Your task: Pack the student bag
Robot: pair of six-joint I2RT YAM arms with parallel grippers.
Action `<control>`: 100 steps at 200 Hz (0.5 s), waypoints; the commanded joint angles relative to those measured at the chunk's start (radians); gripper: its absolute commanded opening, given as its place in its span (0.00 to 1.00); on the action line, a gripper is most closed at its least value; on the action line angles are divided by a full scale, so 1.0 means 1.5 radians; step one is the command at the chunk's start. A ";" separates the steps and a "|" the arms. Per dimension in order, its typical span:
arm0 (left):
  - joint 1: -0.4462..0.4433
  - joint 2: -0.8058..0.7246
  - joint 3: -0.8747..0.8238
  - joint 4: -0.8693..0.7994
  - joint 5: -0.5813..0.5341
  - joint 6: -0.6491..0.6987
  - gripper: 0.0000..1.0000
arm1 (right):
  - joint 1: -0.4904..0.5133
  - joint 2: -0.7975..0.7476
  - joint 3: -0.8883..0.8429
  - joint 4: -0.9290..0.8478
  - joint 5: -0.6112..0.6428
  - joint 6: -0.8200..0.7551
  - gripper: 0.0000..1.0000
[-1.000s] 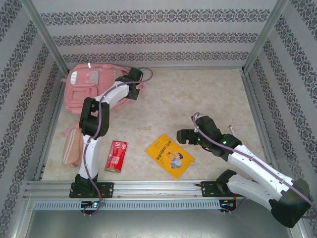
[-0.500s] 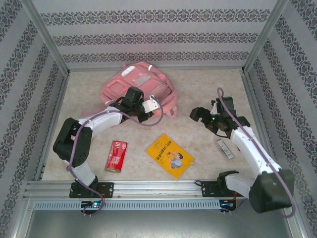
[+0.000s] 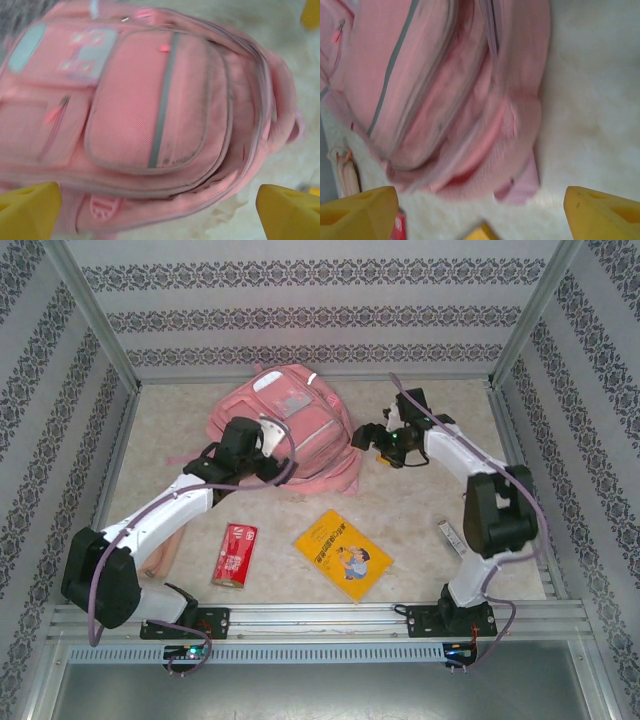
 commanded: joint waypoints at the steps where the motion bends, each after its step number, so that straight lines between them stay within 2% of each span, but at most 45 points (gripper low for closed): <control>1: 0.015 0.015 0.036 -0.203 -0.015 -0.354 1.00 | 0.023 0.074 0.102 -0.036 0.062 -0.049 0.84; 19: 0.015 0.058 0.038 -0.214 0.049 -0.482 1.00 | 0.044 0.146 0.188 -0.060 0.139 -0.080 0.81; 31: 0.014 0.086 0.038 -0.199 0.070 -0.521 1.00 | 0.050 0.191 0.236 -0.060 0.164 -0.080 0.78; 42: 0.016 0.110 0.044 -0.195 0.057 -0.554 1.00 | 0.051 0.234 0.271 -0.050 0.166 -0.073 0.56; 46: 0.016 0.120 0.047 -0.194 0.053 -0.559 1.00 | 0.051 0.247 0.286 -0.053 0.170 -0.068 0.51; 76: 0.027 0.223 0.106 -0.222 -0.005 -0.582 1.00 | 0.057 0.311 0.366 -0.087 0.205 -0.078 0.41; 100: 0.043 0.323 0.173 -0.264 -0.008 -0.612 1.00 | 0.056 0.295 0.364 -0.086 0.205 -0.074 0.15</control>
